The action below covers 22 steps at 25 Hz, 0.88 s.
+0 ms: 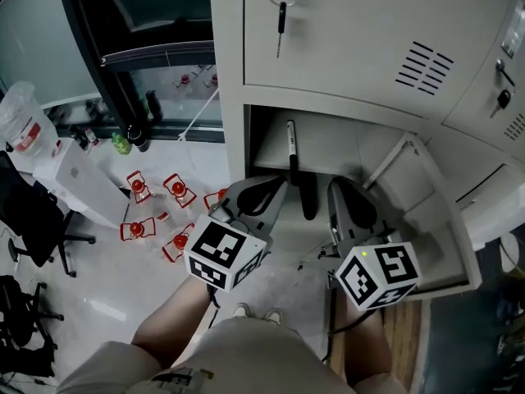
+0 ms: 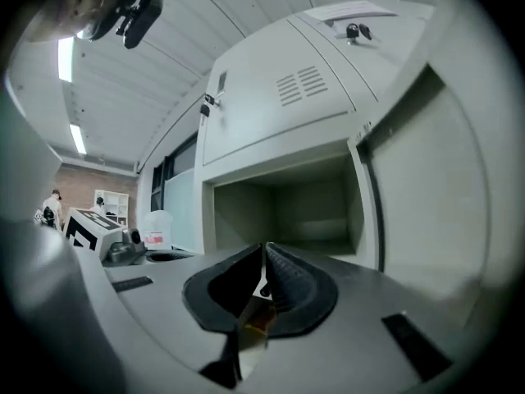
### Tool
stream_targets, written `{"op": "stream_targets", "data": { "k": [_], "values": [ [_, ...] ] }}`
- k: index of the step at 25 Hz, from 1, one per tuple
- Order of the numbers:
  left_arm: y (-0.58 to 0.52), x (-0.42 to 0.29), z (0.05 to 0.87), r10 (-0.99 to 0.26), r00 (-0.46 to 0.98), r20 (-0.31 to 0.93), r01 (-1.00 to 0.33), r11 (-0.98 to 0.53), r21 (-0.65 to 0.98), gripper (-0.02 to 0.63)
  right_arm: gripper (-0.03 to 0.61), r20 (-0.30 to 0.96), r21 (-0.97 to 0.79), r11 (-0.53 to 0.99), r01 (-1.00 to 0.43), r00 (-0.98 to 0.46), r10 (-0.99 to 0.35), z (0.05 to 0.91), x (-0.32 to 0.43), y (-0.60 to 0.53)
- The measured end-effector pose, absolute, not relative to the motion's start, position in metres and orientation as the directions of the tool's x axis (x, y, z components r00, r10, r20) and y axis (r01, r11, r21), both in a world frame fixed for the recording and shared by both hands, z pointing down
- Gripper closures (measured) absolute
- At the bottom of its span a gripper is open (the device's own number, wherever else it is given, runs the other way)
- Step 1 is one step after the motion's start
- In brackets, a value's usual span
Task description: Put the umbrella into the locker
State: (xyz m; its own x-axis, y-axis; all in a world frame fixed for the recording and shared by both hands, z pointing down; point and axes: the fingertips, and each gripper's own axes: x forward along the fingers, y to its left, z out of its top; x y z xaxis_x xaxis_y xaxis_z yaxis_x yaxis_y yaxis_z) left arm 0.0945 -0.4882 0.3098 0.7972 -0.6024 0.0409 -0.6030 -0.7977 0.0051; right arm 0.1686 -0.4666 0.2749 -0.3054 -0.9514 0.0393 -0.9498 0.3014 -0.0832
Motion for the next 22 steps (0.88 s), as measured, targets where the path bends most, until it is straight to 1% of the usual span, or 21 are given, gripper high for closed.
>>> {"op": "stream_targets", "data": {
  "k": [5,10,16,22],
  "values": [
    [-0.469,0.091,0.272,-0.58,0.814,-0.03,-0.58,-0.813,-0.048,0.606,0.565,-0.046,-0.026,0.334,-0.942,-0.332,-0.942,0.235,0.163,-0.446],
    [-0.454,0.087,0.24,-0.564,0.819,-0.107,-0.573,-0.813,-0.106,0.606,0.566,-0.087,-0.001,0.372,-0.928,-0.371,-0.925,0.214,0.159,-0.426],
    [-0.44,0.08,0.226,-0.557,0.819,-0.134,-0.571,-0.814,-0.105,0.606,0.566,-0.116,0.006,0.406,-0.914,-0.404,-0.907,0.208,0.16,-0.408],
    [-0.425,0.076,0.231,-0.552,0.825,-0.119,-0.563,-0.821,-0.097,0.606,0.566,-0.083,0.01,0.425,-0.905,-0.424,-0.902,0.225,0.161,-0.399]
  ]
}}
